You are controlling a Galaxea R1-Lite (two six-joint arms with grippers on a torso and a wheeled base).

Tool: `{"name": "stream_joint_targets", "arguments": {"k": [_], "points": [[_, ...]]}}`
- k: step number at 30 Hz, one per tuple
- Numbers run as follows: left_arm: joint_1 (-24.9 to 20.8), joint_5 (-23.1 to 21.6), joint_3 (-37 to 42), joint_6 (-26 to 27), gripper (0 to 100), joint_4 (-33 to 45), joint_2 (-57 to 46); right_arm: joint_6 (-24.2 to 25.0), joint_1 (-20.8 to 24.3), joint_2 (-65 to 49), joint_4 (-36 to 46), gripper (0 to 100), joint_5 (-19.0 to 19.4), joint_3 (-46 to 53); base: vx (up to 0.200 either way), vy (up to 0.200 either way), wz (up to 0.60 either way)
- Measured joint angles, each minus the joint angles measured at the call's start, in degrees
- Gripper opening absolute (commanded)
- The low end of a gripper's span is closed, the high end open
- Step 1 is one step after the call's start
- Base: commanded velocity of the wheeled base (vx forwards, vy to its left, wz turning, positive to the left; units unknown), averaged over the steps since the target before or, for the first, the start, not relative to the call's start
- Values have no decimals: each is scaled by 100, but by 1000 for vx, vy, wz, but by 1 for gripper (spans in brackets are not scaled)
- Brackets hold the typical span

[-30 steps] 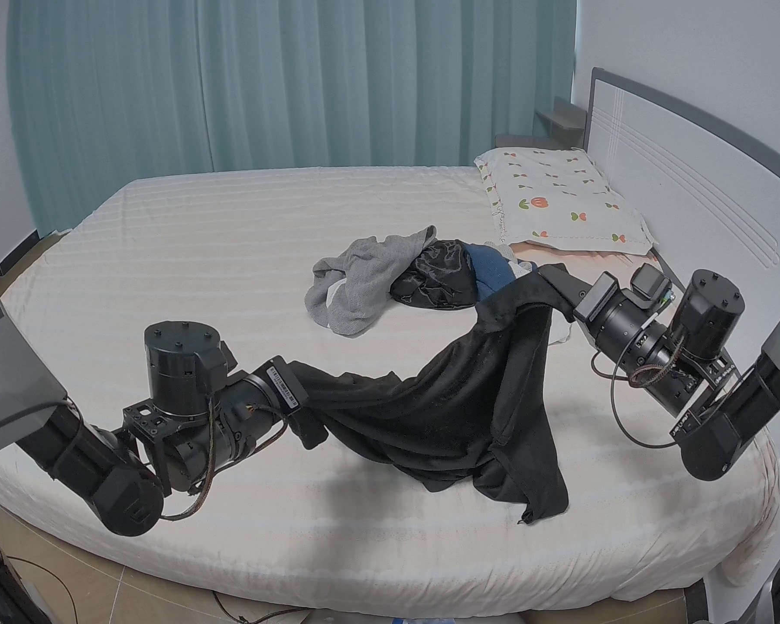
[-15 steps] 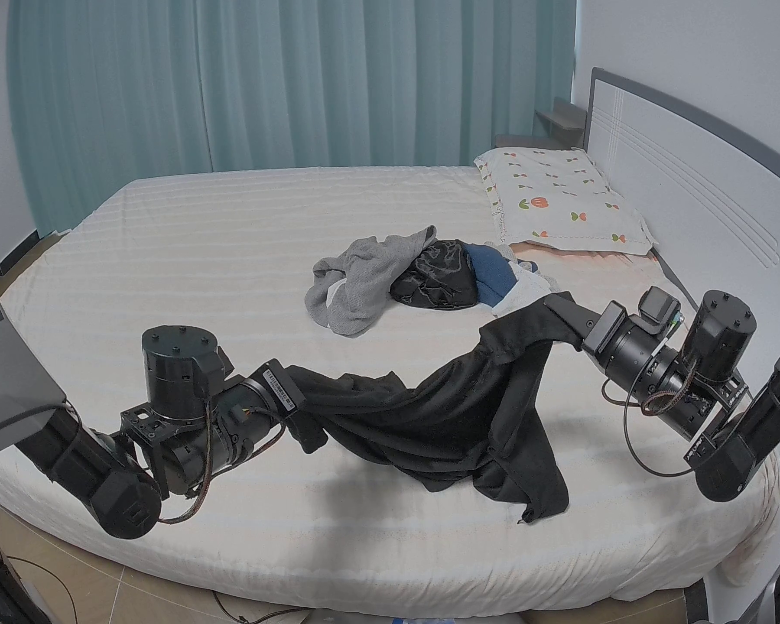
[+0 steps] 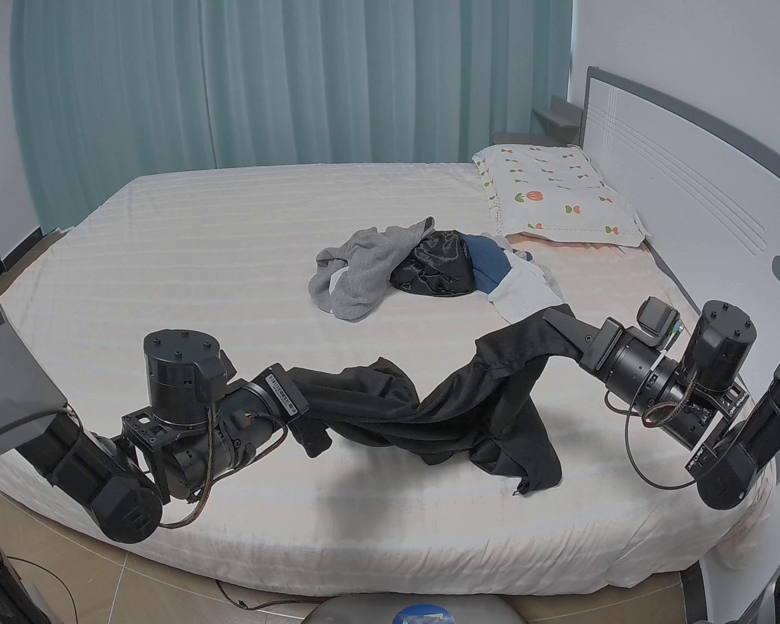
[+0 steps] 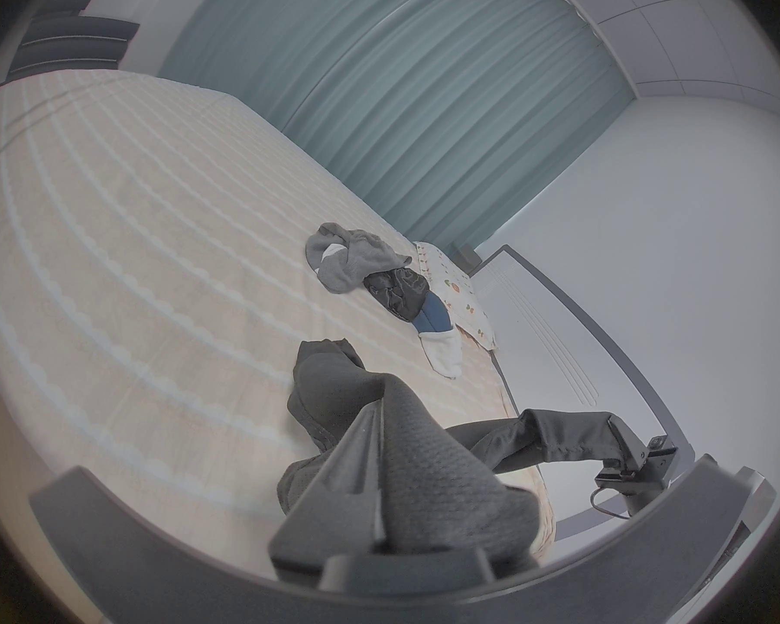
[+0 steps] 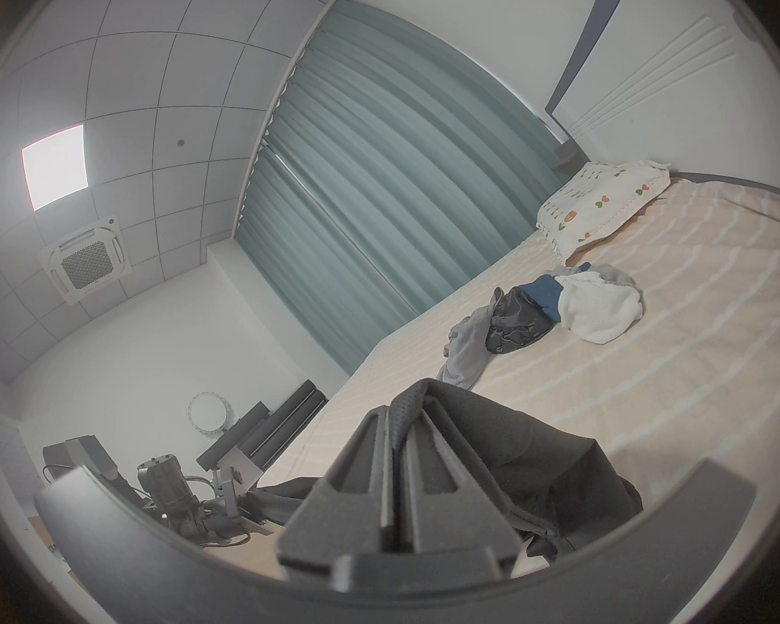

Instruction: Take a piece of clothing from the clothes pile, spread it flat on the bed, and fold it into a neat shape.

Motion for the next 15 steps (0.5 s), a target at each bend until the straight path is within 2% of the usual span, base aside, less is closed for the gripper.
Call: {"name": "stream_joint_targets", "arguments": {"k": [9,12,15], "points": [[-52,-51,37,-22,0,0,-15,9,-5,5,9,0,11,27,0,0,0],[-56,-73,30,-30,0,0,-15,9,-5,7,46,0,11,20,-200,0,0],[-56,-82,35,-20,0,0,-15,11,-5,10,51,0,11,11,0,0,0]]}}
